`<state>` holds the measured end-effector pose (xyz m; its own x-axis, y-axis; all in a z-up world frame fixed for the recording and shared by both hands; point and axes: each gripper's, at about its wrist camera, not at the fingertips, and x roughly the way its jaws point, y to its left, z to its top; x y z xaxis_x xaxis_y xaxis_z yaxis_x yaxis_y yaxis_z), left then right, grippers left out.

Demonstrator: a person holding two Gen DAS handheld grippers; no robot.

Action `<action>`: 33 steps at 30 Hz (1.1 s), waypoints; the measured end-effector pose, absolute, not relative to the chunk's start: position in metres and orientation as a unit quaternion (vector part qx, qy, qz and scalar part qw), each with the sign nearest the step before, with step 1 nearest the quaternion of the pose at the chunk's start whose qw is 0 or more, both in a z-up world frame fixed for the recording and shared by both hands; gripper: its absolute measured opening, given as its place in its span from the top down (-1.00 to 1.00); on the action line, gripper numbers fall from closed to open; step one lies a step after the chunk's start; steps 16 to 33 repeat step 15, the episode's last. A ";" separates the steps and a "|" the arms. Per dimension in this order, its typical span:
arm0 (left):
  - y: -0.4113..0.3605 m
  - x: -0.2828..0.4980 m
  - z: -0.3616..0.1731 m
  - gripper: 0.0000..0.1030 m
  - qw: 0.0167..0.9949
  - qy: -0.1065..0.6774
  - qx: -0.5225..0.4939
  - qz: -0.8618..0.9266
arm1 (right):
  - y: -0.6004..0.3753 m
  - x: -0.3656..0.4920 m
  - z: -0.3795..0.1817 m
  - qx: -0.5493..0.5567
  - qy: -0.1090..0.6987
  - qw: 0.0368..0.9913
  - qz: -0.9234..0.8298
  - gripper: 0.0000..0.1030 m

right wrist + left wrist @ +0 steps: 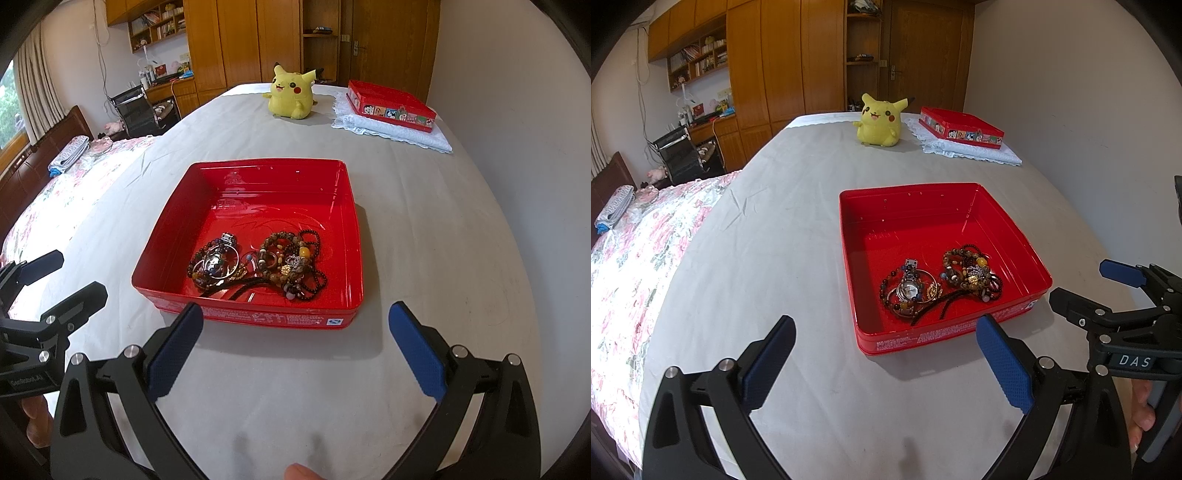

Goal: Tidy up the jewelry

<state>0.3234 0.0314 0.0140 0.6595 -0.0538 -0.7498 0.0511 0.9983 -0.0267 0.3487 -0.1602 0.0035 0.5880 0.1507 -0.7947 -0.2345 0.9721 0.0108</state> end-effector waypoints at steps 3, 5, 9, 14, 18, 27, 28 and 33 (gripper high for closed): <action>0.030 0.322 0.014 -0.90 0.912 0.409 0.003 -0.027 | -0.160 0.348 0.004 -0.048 0.441 0.890 0.108 -0.93; 0.028 0.320 0.014 -0.91 0.913 0.407 0.008 -0.025 | -0.160 0.349 0.004 -0.048 0.441 0.890 0.109 -0.93; 0.029 0.319 0.015 -0.91 0.913 0.406 0.008 -0.023 | -0.160 0.348 0.004 -0.048 0.441 0.890 0.108 -0.93; 0.028 0.316 0.016 -0.92 0.915 0.402 0.012 -0.022 | -0.160 0.347 0.004 -0.048 0.440 0.890 0.108 -0.93; 0.028 0.316 0.017 -0.92 0.915 0.402 0.011 -0.023 | -0.160 0.347 0.004 -0.049 0.440 0.890 0.108 -0.93; 0.028 0.316 0.017 -0.92 0.915 0.402 0.011 -0.023 | -0.160 0.347 0.004 -0.049 0.440 0.890 0.108 -0.93; 0.028 0.316 0.017 -0.92 0.915 0.402 0.011 -0.023 | -0.160 0.347 0.004 -0.049 0.440 0.890 0.108 -0.93; 0.028 0.316 0.017 -0.92 0.915 0.402 0.011 -0.023 | -0.160 0.347 0.004 -0.049 0.440 0.890 0.108 -0.93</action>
